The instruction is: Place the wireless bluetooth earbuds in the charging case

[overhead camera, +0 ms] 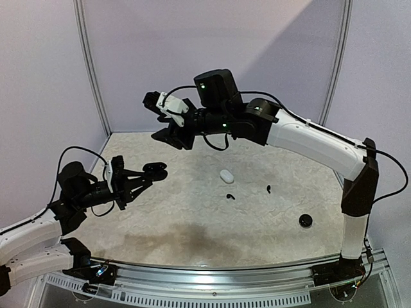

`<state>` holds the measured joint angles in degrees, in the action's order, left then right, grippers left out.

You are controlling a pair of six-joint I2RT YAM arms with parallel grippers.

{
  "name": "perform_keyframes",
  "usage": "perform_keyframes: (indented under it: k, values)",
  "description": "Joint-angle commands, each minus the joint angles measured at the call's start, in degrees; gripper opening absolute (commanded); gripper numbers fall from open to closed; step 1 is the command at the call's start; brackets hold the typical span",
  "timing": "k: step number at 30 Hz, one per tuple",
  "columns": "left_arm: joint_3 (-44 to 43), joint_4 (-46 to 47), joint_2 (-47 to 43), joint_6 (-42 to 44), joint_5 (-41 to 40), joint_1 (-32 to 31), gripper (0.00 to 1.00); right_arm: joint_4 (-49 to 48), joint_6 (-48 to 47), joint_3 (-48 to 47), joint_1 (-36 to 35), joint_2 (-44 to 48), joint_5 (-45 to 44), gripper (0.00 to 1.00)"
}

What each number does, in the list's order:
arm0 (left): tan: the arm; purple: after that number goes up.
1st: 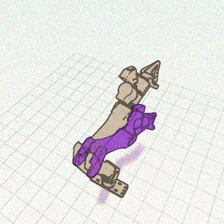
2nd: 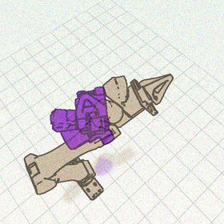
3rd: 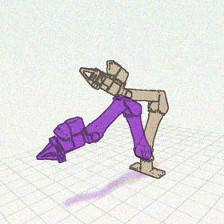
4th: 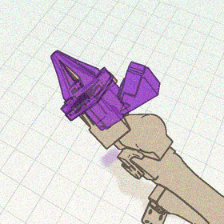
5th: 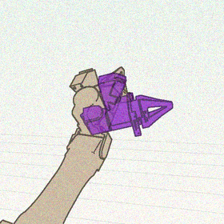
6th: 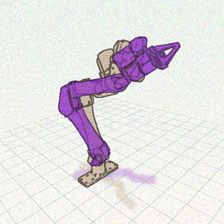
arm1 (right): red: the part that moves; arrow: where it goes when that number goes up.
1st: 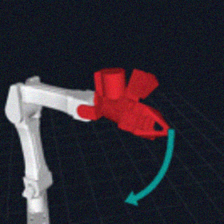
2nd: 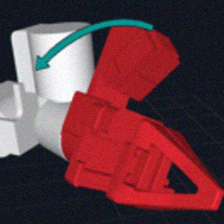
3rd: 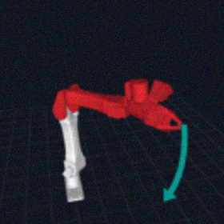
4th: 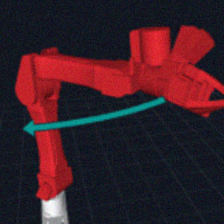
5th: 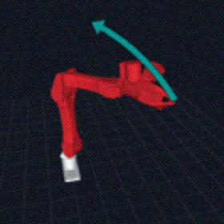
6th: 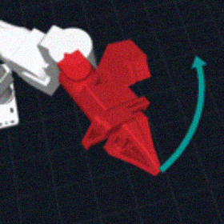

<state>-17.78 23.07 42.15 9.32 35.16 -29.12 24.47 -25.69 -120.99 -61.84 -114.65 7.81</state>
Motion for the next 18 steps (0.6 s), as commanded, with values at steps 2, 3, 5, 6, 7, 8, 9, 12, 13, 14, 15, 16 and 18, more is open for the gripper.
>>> perform_keyframes:
  k: [2,3,5,6,7,8,9,12,13,14,15,16,18]
  values:
    - [-1.1,-0.1,1.2,4.8,1.6,-1.5,0.00,2.3,4.2,-2.8,-0.8,-6.7,-5.8,0.52]
    - [-1.2,-0.1,1.4,4.8,1.4,-1.5,0.00,2.5,3.1,-1.9,-1.1,-6.3,-5.4,0.52]
    - [-1.5,-0.1,1.7,4.4,1.1,-1.6,0.00,3.2,-0.6,0.9,-2.0,-5.2,-4.1,0.52]
    - [-1.5,0.2,1.9,4.0,0.8,-1.6,0.00,3.4,-2.7,2.4,-2.6,-4.0,-3.9,0.52]
    - [-1.6,0.6,2.2,3.4,0.2,-1.6,0.00,4.0,-3.9,3.6,-3.0,-3.4,-3.7,0.52]
    - [-1.7,0.8,2.5,2.8,-0.4,-1.6,0.00,4.7,-5.1,4.6,-3.2,-2.5,-3.1,0.52]
    - [-1.9,0.9,2.8,2.5,-0.8,-1.6,0.00,4.9,-5.4,5.8,-3.2,-1.9,-2.7,0.52]
    - [-2.1,1.0,3.4,2.1,-1.1,-1.6,0.00,3.7,-4.9,9.9,-3.3,1.5,-2.6,0.52]
    - [-2.1,1.1,3.7,2.0,-1.1,-1.6,0.00,3.0,-4.7,11.0,-3.2,2.9,-3.0,0.52]
    - [-2.1,1.1,3.9,1.6,-1.1,-1.6,0.00,2.3,-4.4,12.0,-3.2,3.6,-3.7,0.52]
    - [-2.2,1.2,4.0,1.3,-1.1,-1.6,0.00,2.0,-3.8,12.5,-3.3,4.4,-5.2,0.52]
    - [-2.2,1.3,4.2,1.1,-0.9,-1.6,0.00,1.9,-3.5,12.8,-3.2,4.9,-6.8,0.53]
    - [-2.3,1.3,4.2,0.8,-0.6,-1.6,0.00,2.6,-3.4,12.5,-2.8,5.8,-10.9,0.54]
